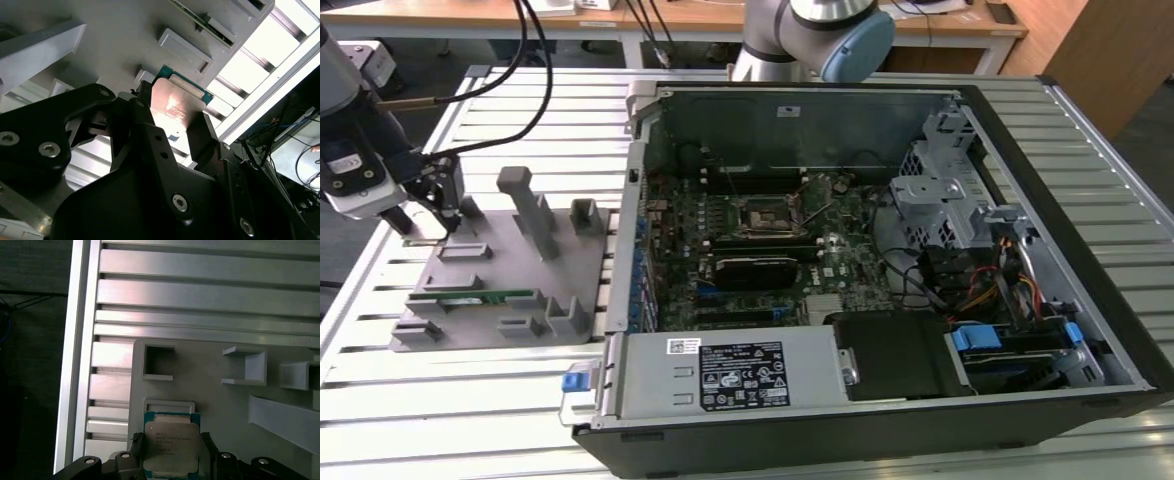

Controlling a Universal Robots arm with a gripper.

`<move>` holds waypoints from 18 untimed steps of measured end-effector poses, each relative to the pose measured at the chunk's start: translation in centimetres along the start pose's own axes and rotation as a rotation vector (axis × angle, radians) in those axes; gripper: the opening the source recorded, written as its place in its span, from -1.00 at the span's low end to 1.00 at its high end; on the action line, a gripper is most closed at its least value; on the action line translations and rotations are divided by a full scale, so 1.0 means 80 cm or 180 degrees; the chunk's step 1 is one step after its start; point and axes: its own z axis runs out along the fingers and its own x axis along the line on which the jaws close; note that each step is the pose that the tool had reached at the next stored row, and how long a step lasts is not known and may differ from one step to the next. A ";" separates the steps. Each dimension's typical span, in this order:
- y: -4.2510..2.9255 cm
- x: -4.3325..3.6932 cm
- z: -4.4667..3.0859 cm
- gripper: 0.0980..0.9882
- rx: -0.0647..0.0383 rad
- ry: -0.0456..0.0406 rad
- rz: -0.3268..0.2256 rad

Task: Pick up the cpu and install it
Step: 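Pick up the cpu and move it towards the insertion slot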

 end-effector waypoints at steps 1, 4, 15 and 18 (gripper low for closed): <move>0.0000 0.000 -0.0002 -0.03 0.0000 -0.0001 0.0000; 0.0001 0.000 -0.0015 -0.03 0.0000 0.0001 0.0000; 0.0004 0.000 -0.0067 -0.03 0.0000 0.0000 0.0000; 0.0005 0.000 -0.0084 -0.03 0.0000 0.0001 0.0000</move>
